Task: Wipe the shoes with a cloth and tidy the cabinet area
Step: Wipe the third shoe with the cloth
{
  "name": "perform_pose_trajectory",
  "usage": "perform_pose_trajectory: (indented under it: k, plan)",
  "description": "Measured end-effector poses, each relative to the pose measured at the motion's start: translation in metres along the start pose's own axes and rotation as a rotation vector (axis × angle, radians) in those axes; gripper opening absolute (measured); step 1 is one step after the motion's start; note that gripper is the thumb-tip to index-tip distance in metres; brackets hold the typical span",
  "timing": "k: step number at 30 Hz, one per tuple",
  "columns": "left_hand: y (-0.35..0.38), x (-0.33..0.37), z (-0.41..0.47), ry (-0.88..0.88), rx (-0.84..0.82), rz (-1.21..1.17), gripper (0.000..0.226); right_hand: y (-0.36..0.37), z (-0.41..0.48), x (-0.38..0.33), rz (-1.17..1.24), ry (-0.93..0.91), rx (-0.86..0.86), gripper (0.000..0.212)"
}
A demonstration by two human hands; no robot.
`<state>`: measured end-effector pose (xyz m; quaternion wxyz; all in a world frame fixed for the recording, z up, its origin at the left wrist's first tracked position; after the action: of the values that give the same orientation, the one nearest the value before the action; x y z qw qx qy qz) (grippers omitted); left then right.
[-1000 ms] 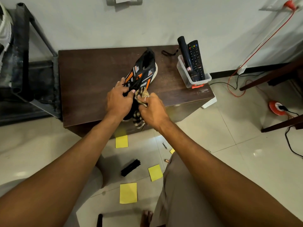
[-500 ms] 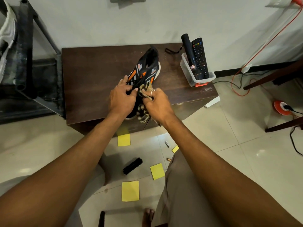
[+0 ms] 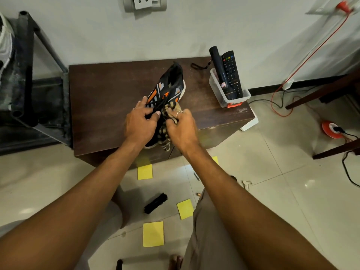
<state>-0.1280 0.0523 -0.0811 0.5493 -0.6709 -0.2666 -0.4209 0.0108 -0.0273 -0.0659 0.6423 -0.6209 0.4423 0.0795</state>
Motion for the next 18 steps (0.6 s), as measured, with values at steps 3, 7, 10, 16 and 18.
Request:
perform_pose_trajectory:
  k: [3, 7, 10, 16, 18]
  plan:
    - [-0.002, 0.001, -0.001, 0.000, 0.011, 0.014, 0.030, 0.004, -0.011, -0.003, -0.038, -0.039, -0.078, 0.026]
    - [0.000, 0.005, 0.001, 0.018, -0.013, 0.042, 0.031, -0.007, -0.007, -0.010, -0.026, -0.063, -0.289, 0.027]
    - [0.003, 0.009, 0.003, 0.021, -0.084, 0.179, 0.029, -0.049, 0.015, 0.003, 0.259, 0.036, 0.029, 0.029]
    - [0.002, 0.027, 0.004, 0.037, -0.147, 0.454, 0.028, -0.025, 0.024, 0.011, 0.321, -0.013, 0.137, 0.026]
    - [-0.001, 0.031, 0.007, 0.040, -0.144, 0.445, 0.031, -0.014, 0.019, 0.012, 0.388, -0.034, 0.129, 0.033]
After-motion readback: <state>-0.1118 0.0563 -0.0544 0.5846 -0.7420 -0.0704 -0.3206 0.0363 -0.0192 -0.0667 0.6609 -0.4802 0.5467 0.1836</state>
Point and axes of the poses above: each hand's wrist, its own z-axis towards the middle knuckle, its own y-axis out of the palm, x = y × z, the point moved 10 cm from there along z, towards the middle knuckle, and after that the axes turned 5 degrees about -z, right-handed, at the moved point
